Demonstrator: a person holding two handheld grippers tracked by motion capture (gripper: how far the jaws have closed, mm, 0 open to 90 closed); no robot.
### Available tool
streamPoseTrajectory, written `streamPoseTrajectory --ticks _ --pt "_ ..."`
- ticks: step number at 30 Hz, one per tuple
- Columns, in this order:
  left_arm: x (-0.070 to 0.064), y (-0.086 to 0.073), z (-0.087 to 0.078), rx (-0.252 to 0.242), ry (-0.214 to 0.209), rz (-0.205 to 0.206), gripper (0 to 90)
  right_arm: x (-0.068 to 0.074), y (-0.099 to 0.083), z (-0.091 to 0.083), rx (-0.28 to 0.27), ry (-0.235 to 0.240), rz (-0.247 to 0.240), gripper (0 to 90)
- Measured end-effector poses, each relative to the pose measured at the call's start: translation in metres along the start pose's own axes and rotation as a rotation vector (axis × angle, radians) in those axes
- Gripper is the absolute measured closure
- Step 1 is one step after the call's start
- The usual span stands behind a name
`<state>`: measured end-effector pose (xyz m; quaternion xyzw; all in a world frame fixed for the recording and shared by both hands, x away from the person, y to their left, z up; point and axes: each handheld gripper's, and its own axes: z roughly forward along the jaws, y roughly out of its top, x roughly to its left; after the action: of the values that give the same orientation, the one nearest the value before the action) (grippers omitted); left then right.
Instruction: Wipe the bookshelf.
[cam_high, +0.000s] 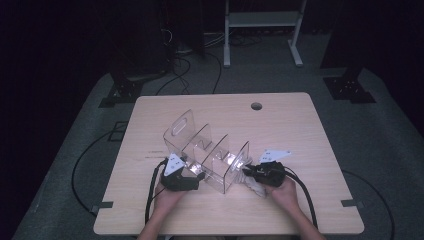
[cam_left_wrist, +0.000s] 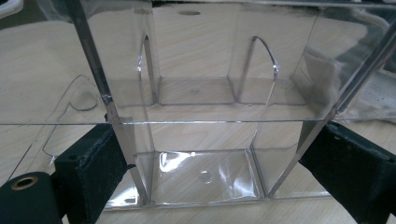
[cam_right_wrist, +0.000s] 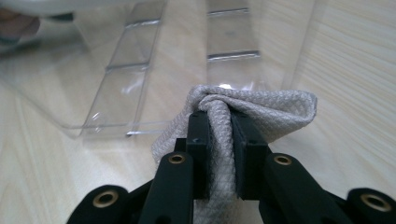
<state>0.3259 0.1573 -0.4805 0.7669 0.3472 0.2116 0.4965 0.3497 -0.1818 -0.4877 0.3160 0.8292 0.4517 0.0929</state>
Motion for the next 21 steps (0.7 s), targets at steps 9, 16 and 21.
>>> streamPoseTrajectory --ticks 9,16,21 --pt "0.000 0.000 0.000 -0.002 0.001 -0.001 8.2 0.042 0.004 -0.001 0.005 0.122 -0.131 78.7" --pt "0.000 -0.001 0.000 -0.006 0.009 -0.005 8.3 0.065 0.005 0.000 -0.006 0.170 -0.210 79.0" --pt "0.001 -0.001 0.000 -0.005 0.010 -0.005 8.2 0.067 0.000 0.005 0.013 0.144 -0.213 79.0"
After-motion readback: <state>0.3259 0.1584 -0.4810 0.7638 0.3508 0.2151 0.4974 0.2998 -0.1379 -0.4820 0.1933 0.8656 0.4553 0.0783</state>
